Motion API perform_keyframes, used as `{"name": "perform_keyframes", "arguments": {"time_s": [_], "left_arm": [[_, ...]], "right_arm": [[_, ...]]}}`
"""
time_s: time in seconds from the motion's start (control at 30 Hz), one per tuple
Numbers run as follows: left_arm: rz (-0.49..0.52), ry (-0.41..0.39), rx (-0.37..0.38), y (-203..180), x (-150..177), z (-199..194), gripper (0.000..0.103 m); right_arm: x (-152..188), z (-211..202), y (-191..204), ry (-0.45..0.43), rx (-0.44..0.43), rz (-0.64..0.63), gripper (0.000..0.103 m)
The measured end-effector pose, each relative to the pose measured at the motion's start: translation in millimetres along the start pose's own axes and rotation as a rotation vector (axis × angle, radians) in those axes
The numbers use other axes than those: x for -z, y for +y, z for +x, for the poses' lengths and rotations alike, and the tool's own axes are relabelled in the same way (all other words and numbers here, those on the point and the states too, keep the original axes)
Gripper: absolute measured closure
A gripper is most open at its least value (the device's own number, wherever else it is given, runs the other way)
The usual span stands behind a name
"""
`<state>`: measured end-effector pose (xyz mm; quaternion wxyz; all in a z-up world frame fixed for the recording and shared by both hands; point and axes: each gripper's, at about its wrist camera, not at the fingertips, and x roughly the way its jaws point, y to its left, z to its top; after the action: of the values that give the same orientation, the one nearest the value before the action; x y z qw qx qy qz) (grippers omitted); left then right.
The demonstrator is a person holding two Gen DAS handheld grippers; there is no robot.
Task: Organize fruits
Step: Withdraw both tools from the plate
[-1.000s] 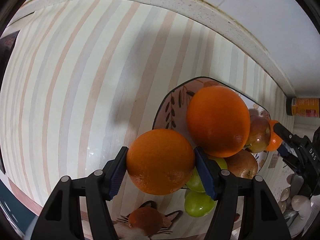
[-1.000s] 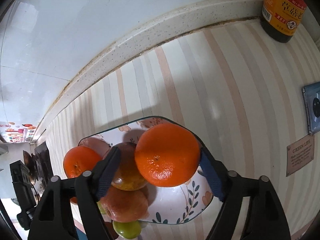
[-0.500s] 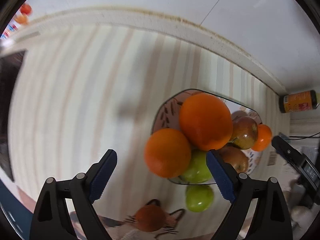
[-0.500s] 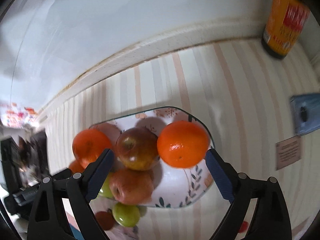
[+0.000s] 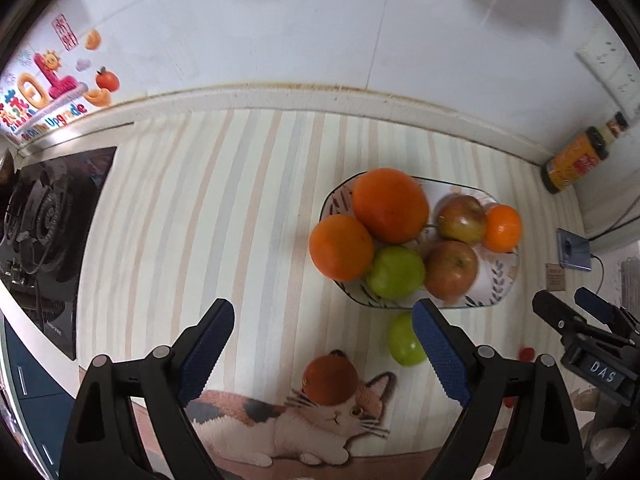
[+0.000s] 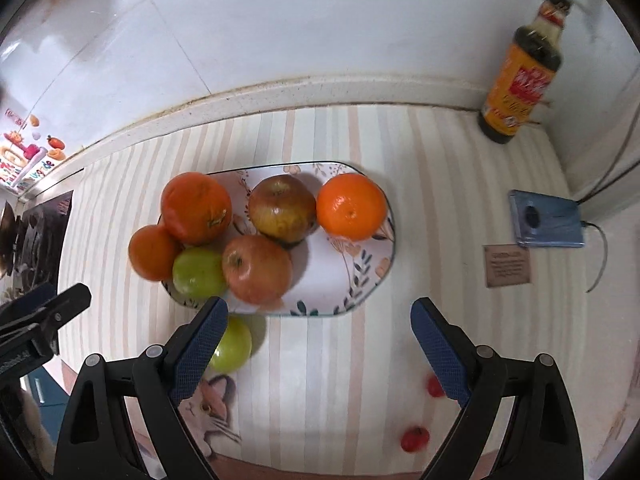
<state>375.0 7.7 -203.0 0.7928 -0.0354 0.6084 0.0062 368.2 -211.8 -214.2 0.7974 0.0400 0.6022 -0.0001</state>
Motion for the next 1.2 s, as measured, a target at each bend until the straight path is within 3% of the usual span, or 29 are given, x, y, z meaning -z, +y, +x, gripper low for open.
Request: {"name": "perform_keyframes", "arguments": {"time_s": [0.67,1.2], "left_arm": [[0.081,-0.132,0.051,-20,65,-96,0.012],[0.077,-0.162,0.072,-26,83,-117,0.012]], "right_arm": [[85,-118,9,-0.144,0.008,-0.013,0.008],[101,-157,11,-0.201,-0.004,-0.001,0.008]]}}
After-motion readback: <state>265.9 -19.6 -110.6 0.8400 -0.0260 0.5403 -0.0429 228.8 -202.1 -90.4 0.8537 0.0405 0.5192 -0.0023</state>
